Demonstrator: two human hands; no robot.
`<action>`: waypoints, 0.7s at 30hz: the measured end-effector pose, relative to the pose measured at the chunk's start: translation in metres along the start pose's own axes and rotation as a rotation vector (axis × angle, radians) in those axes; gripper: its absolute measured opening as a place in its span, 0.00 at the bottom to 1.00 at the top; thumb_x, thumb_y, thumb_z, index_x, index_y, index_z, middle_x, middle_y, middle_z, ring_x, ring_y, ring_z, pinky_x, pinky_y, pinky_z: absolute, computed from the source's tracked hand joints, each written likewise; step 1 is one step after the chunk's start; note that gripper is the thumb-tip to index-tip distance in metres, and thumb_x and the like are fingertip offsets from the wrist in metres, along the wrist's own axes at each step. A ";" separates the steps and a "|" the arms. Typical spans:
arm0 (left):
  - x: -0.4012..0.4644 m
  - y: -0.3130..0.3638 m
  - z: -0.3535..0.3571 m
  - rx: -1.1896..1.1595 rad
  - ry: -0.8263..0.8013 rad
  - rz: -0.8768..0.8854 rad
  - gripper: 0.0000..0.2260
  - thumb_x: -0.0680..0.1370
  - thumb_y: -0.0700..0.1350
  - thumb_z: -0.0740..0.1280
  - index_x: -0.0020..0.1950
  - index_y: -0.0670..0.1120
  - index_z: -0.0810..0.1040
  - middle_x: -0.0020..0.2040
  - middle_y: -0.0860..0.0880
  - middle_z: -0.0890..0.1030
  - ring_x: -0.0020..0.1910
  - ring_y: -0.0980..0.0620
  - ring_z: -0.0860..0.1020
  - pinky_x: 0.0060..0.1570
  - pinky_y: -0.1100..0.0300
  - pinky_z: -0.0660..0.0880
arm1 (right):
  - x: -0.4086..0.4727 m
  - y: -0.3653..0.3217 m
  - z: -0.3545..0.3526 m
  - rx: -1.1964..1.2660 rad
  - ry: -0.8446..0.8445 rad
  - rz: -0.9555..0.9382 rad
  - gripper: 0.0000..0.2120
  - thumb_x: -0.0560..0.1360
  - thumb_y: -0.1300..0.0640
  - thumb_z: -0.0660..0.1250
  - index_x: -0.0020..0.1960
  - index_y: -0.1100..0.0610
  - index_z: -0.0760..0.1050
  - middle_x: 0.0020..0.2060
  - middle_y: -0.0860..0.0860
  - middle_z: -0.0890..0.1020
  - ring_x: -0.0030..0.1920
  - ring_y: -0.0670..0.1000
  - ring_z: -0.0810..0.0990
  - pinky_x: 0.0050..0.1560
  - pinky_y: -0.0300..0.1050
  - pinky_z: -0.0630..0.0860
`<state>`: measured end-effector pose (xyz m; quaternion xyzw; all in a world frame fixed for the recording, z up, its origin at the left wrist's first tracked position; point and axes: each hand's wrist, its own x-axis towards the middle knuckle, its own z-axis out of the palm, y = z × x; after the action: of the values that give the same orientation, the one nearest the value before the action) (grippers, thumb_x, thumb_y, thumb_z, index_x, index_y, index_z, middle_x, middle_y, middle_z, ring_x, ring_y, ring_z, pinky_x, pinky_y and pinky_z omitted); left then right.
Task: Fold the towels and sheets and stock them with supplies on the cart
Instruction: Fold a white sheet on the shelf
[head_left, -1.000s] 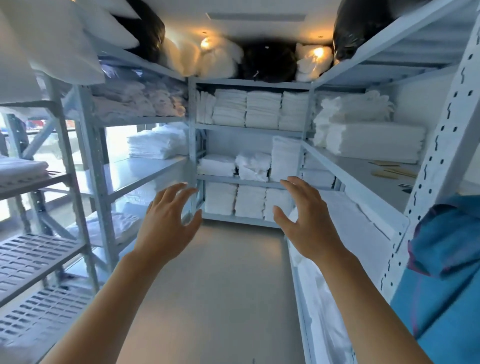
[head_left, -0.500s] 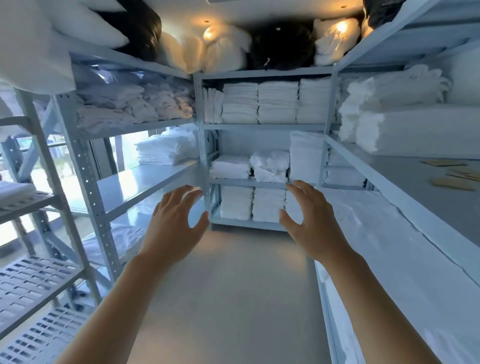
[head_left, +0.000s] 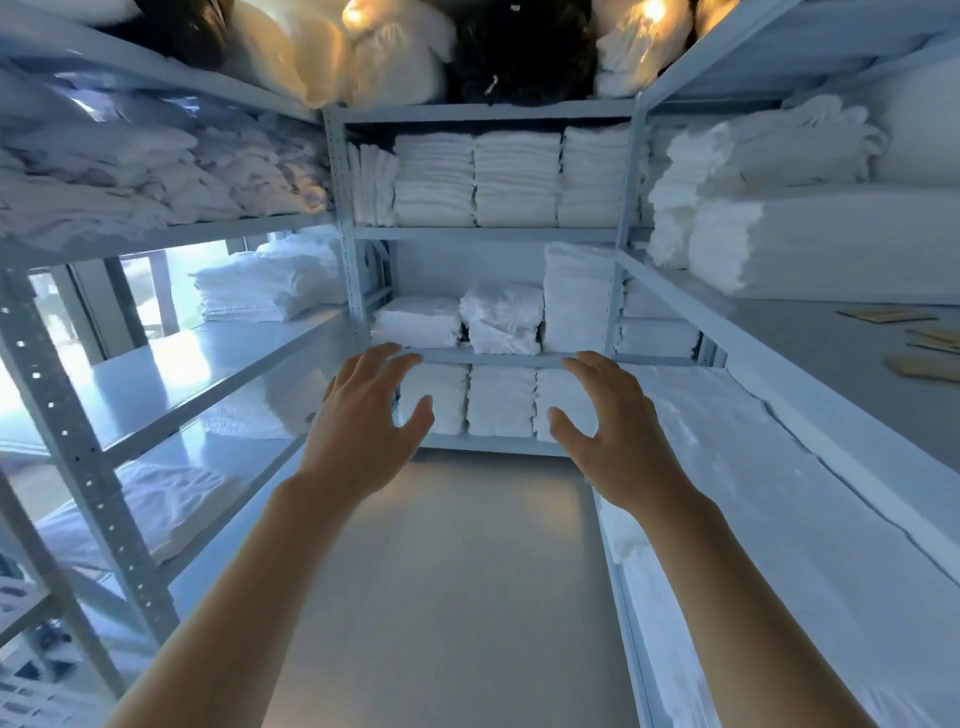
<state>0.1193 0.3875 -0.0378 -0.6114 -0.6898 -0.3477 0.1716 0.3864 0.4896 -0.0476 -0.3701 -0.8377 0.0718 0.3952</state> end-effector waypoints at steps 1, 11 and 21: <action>0.013 -0.004 0.011 -0.010 0.002 0.017 0.24 0.80 0.59 0.60 0.73 0.52 0.73 0.74 0.51 0.71 0.74 0.48 0.67 0.72 0.45 0.69 | 0.010 0.006 0.006 -0.011 0.004 0.006 0.28 0.81 0.45 0.65 0.79 0.50 0.65 0.79 0.46 0.64 0.79 0.48 0.59 0.77 0.51 0.58; 0.183 -0.072 0.111 -0.085 -0.027 0.164 0.23 0.80 0.56 0.64 0.74 0.51 0.73 0.75 0.49 0.71 0.75 0.46 0.66 0.73 0.44 0.68 | 0.151 0.059 0.074 -0.088 0.048 0.082 0.28 0.81 0.41 0.63 0.79 0.48 0.64 0.79 0.45 0.65 0.79 0.47 0.60 0.78 0.56 0.61; 0.298 -0.138 0.190 -0.135 -0.100 0.218 0.22 0.81 0.55 0.64 0.74 0.49 0.73 0.74 0.46 0.72 0.75 0.43 0.67 0.72 0.41 0.68 | 0.243 0.112 0.148 -0.129 0.044 0.185 0.29 0.79 0.39 0.60 0.78 0.47 0.65 0.78 0.44 0.65 0.79 0.47 0.60 0.78 0.56 0.61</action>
<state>-0.0357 0.7331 -0.0107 -0.7095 -0.6018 -0.3419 0.1322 0.2437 0.7598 -0.0459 -0.4720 -0.7939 0.0461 0.3805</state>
